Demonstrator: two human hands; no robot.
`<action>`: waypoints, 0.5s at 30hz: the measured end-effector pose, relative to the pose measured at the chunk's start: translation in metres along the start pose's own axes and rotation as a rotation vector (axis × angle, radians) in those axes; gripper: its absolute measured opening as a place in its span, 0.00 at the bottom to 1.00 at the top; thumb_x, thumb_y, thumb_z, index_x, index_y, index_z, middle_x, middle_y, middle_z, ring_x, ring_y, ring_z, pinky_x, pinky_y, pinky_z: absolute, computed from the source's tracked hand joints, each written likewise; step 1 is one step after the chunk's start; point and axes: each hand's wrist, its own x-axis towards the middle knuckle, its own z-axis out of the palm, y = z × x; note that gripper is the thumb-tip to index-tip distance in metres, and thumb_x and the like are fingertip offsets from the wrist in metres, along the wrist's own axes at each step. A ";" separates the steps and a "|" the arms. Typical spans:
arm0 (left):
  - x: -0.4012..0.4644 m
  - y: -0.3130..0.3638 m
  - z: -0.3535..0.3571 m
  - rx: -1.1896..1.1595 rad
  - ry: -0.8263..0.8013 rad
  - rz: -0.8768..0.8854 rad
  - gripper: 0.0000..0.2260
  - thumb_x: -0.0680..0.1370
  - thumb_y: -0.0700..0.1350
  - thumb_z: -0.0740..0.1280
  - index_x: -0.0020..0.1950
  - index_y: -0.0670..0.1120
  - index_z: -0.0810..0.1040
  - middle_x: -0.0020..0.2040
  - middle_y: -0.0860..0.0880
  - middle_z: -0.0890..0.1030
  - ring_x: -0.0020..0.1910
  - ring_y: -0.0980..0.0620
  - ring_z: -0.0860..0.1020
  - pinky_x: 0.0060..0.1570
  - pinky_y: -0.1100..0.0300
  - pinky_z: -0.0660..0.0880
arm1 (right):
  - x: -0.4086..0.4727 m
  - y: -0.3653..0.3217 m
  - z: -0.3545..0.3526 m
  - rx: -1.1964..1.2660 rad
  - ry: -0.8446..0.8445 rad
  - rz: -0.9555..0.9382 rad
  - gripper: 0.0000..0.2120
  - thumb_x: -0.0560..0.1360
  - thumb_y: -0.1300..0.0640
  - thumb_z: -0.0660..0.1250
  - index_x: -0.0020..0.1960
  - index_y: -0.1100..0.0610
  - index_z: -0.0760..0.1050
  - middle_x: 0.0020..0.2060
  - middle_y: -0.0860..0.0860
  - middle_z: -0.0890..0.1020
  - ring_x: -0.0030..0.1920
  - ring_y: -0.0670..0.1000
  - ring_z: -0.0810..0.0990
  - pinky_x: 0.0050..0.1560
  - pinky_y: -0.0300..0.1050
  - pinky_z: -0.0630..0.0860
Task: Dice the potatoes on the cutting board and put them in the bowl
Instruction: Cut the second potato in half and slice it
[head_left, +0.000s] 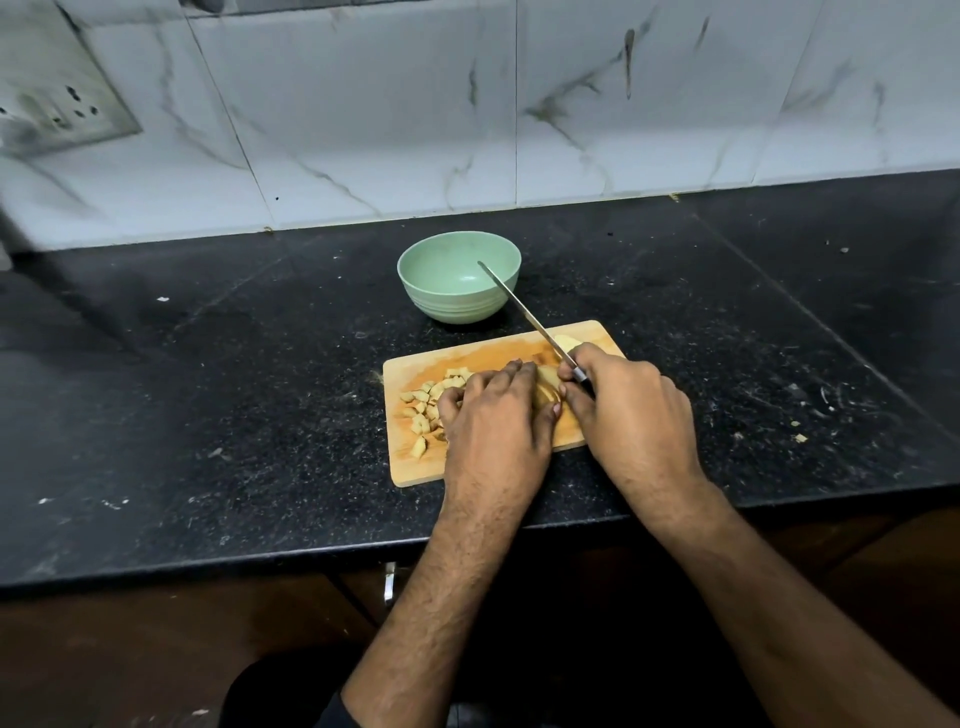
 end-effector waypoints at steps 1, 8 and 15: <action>0.000 0.000 0.000 -0.002 0.001 0.001 0.24 0.82 0.57 0.61 0.76 0.51 0.67 0.74 0.54 0.71 0.71 0.53 0.67 0.69 0.47 0.55 | -0.001 0.001 0.001 0.003 0.017 -0.003 0.04 0.80 0.49 0.67 0.53 0.48 0.74 0.44 0.48 0.82 0.44 0.58 0.82 0.39 0.48 0.71; -0.001 -0.001 0.001 -0.054 0.046 -0.060 0.27 0.79 0.59 0.66 0.75 0.52 0.66 0.73 0.54 0.69 0.71 0.53 0.64 0.69 0.49 0.55 | 0.008 0.003 0.007 0.006 0.043 -0.048 0.06 0.79 0.48 0.67 0.52 0.48 0.73 0.49 0.45 0.79 0.44 0.56 0.82 0.42 0.52 0.78; -0.001 -0.006 -0.002 -0.131 0.090 -0.091 0.24 0.76 0.57 0.70 0.69 0.53 0.71 0.65 0.57 0.75 0.68 0.54 0.64 0.67 0.50 0.54 | 0.005 0.009 0.012 0.137 0.054 -0.095 0.07 0.78 0.45 0.67 0.50 0.47 0.73 0.45 0.45 0.77 0.42 0.53 0.80 0.41 0.52 0.78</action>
